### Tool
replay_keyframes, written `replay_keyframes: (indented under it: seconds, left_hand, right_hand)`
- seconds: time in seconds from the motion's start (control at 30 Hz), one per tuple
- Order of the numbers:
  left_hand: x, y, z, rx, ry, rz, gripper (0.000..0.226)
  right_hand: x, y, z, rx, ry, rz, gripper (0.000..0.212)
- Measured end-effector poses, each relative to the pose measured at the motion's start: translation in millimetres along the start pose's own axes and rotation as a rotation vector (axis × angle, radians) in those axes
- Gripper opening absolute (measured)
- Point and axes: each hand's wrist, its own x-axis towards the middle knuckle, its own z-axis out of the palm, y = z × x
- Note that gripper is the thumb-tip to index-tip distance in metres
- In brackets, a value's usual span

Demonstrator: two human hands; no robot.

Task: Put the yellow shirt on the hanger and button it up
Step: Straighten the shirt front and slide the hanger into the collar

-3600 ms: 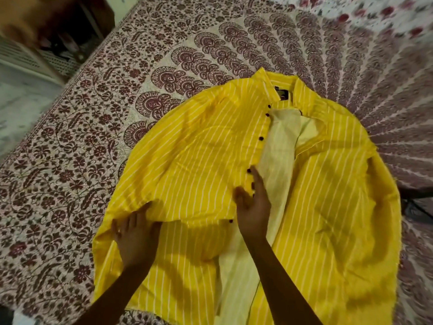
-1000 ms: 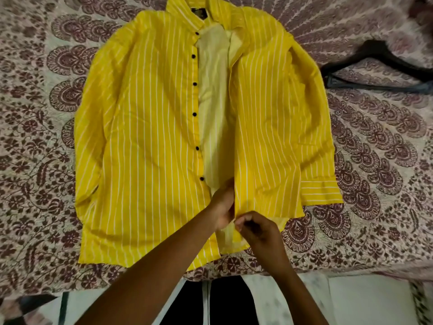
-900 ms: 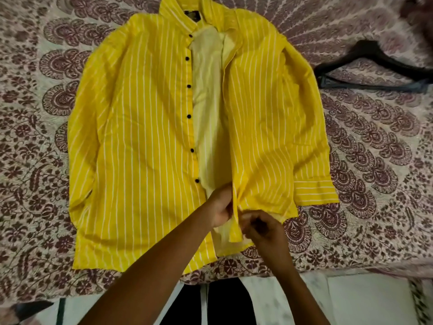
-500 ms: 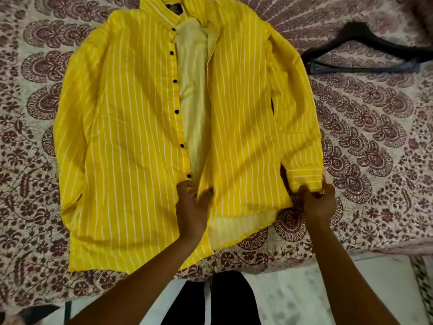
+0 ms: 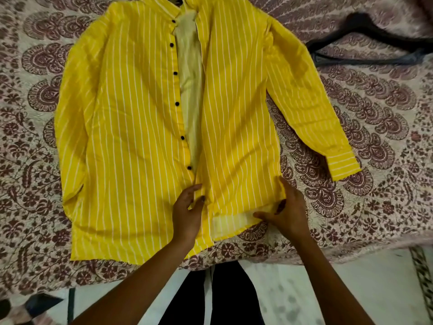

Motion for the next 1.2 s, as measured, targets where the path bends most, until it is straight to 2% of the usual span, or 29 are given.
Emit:
replay_keyframes:
  seconds: [0.03, 0.07, 0.1, 0.13, 0.23, 0.27, 0.37, 0.43, 0.53, 0.63, 0.77, 0.87, 0.97, 1.07, 1.13, 1.2]
  left_hand:
    - [-0.2, 1.5, -0.3, -0.01, -0.003, -0.006, 0.027]
    - [0.1, 1.7, -1.1, 0.0, -0.01, -0.007, 0.029]
    - [-0.2, 1.4, -2.3, 0.025, -0.019, -0.004, 0.03]
    - [-0.5, 0.2, -3.3, 0.045, -0.027, -0.001, 0.032]
    - [-6.5, -3.6, -6.5, 0.032, -0.096, -0.014, 0.038]
    - [-10.0, -5.7, -6.8, 0.013, -0.137, -0.027, 0.038]
    - [-18.4, -14.4, -3.6, 0.099, -0.176, -0.024, 0.028]
    - [-22.1, -17.7, -1.0, 0.149, -0.189, -0.02, 0.027]
    - [-26.3, -20.5, -2.9, 0.208, -0.25, -0.004, 0.031]
    - [-27.6, -26.2, -11.7, 0.303, -0.233, 0.032, 0.033]
    - [-24.9, -30.1, -21.0, 0.377, -0.201, 0.094, 0.032]
    - [-20.3, -32.8, -25.9, 0.439, -0.213, 0.084, 0.031]
    - [-14.7, -34.3, -26.4, 0.523, -0.245, 0.12, 0.026]
    - [-10.2, -31.3, -26.5, 0.589, -0.23, 0.191, 0.018]
    - [-3.1, -24.6, -28.3, 0.565, -0.174, 0.25, 0.013]
    - [10.6, -13.2, -29.3, 0.52, -0.094, 0.321, 0.009]
  right_hand:
    - [-1.3, 0.1, 5.7, -0.113, 0.025, -0.064, 0.074]
    - [-1.2, -1.2, 5.9, -0.138, 0.108, -0.089, 0.053]
    - [-1.2, 1.3, 3.8, -0.101, 0.211, -0.078, 0.031]
    - [-0.6, 2.6, -1.9, -0.046, 0.313, -0.033, 0.019]
    - [6.8, 17.9, -29.9, 0.192, 0.556, 0.213, 0.018]
    - [7.2, 24.4, -38.9, 0.243, 0.578, 0.275, 0.017]
    - [0.4, 43.0, -46.6, 0.23, 0.48, 0.333, 0.013]
    - [-4.5, 60.7, -41.1, 0.248, 0.481, 0.375, 0.027]
    - [-13.2, 43.8, -31.9, 0.248, 0.612, 0.394, 0.036]
    - [-23.8, 20.1, -18.5, 0.246, 0.647, 0.454, 0.04]
    - [-39.1, 39.7, -0.1, 0.18, 0.578, 0.493, 0.041]
    - [-38.2, 40.6, -2.0, 0.071, 0.437, 0.52, 0.044]
    - [-30.3, 35.5, -8.8, -0.05, 0.383, 0.456, 0.035]
    - [-20.7, 26.1, -13.4, -0.281, 0.345, 0.399, 0.031]
    - [-13.8, -7.8, -17.9, -0.403, 0.111, 0.41, 0.027]
    - [-5.9, -37.7, -20.4, -0.572, -0.258, 0.489, 0.037]
